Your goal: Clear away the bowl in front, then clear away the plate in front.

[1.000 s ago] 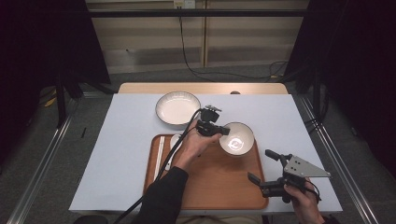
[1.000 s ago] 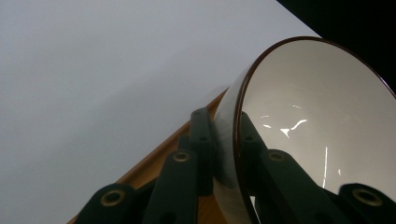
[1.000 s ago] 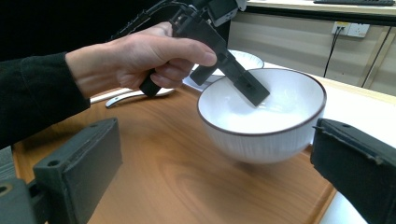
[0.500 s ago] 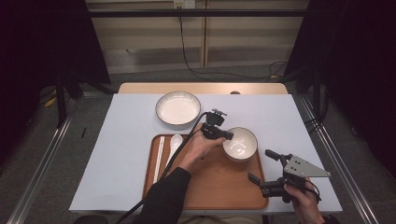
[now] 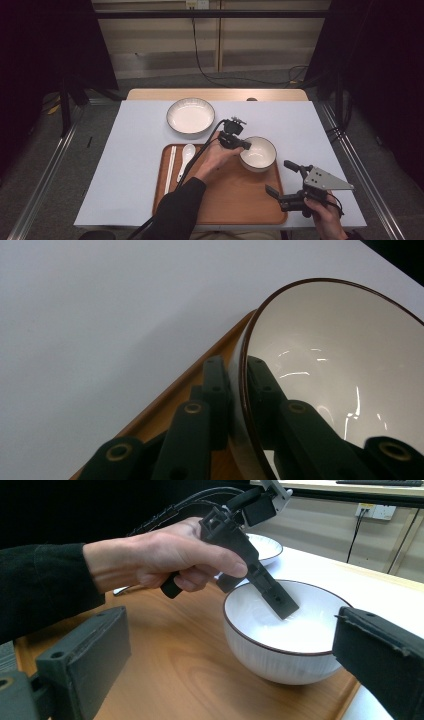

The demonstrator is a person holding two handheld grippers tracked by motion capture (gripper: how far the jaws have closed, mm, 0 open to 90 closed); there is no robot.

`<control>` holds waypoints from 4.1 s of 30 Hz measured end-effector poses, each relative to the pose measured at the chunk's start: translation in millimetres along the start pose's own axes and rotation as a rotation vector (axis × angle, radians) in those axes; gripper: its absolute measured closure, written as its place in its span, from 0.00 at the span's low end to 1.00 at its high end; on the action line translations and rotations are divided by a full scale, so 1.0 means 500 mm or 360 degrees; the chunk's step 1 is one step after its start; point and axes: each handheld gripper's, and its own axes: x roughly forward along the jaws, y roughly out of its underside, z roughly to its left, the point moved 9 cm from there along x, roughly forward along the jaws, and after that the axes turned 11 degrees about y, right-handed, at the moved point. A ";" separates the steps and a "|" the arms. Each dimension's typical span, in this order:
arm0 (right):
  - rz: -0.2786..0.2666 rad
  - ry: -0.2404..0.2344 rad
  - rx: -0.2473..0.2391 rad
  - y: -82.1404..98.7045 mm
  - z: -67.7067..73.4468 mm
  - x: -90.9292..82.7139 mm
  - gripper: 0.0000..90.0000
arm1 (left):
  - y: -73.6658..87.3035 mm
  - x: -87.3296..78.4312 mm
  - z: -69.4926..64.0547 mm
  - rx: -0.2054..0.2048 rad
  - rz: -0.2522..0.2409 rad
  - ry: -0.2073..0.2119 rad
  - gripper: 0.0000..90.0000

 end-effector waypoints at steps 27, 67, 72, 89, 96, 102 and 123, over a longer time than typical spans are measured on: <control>-0.0002 0.0005 0.0011 -0.001 -0.001 -0.001 0.02 | -0.012 -0.031 0.005 0.0194 -0.0115 -0.0094 0.53; 0.0004 0.0021 0.0023 -0.001 -0.003 0.000 0.02 | 0.001 -0.247 0.102 0.0232 -0.0496 -0.0423 0.03; 0.0005 0.0021 0.0028 -0.001 -0.003 -0.001 0.02 | 0.000 -0.276 0.114 0.0200 -0.0541 -0.0461 0.03; 0.0005 0.0019 0.0012 -0.001 -0.001 0.001 0.02 | 0.009 -0.378 0.209 0.0084 -0.0606 -0.0683 0.07; 0.0002 0.0012 0.0017 0.000 -0.002 -0.001 0.02 | 0.011 -0.399 0.275 -0.0015 -0.0588 -0.0758 0.09; 0.0008 0.0012 0.0024 0.001 -0.002 0.000 0.02 | 0.028 -0.397 0.338 -0.0128 -0.0553 -0.0739 0.10; 0.0010 0.0005 0.0025 0.002 -0.003 -0.001 0.02 | 0.085 -0.333 0.436 -0.0343 -0.0389 -0.0734 0.36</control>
